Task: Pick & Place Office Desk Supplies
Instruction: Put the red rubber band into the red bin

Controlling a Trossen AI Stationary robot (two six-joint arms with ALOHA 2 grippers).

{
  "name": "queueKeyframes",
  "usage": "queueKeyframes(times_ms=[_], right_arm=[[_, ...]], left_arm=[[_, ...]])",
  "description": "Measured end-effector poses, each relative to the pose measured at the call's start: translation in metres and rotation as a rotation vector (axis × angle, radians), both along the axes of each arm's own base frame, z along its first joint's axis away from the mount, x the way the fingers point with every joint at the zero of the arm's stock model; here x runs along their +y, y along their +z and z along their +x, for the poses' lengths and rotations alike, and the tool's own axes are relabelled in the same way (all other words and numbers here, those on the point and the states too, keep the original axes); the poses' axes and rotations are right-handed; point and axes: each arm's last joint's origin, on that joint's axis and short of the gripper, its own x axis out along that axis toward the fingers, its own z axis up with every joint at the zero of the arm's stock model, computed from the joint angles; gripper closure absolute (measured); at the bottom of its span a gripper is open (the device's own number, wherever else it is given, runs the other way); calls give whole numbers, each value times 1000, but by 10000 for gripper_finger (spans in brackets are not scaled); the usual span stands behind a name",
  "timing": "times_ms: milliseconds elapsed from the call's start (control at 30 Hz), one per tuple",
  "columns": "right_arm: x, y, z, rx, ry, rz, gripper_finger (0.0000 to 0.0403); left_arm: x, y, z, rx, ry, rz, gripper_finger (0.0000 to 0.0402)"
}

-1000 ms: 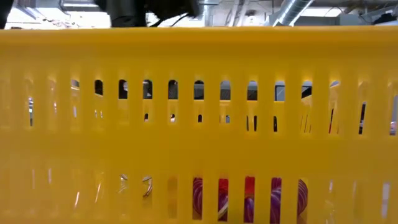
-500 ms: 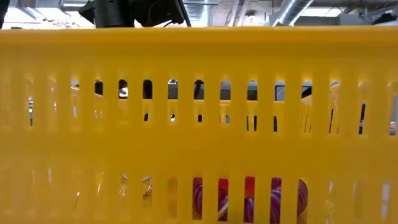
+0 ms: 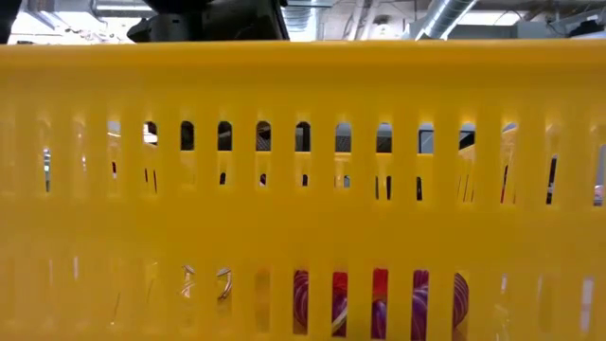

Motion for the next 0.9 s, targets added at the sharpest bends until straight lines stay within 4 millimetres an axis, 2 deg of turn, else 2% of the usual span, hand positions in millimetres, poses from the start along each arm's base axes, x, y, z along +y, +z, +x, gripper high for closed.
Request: queueKeyframes(times_ms=[200,533,900], right_arm=[[0,-1,0,4,1,-5,163],[0,-2,0,12,3,-13,163],[0,-2,-1,15,6,-18,163]], left_arm=[[0,0,0,2,4,-7,269],[-1,-9,0,44,-3,-23,307],[0,-11,-1,56,-27,-34,316]])
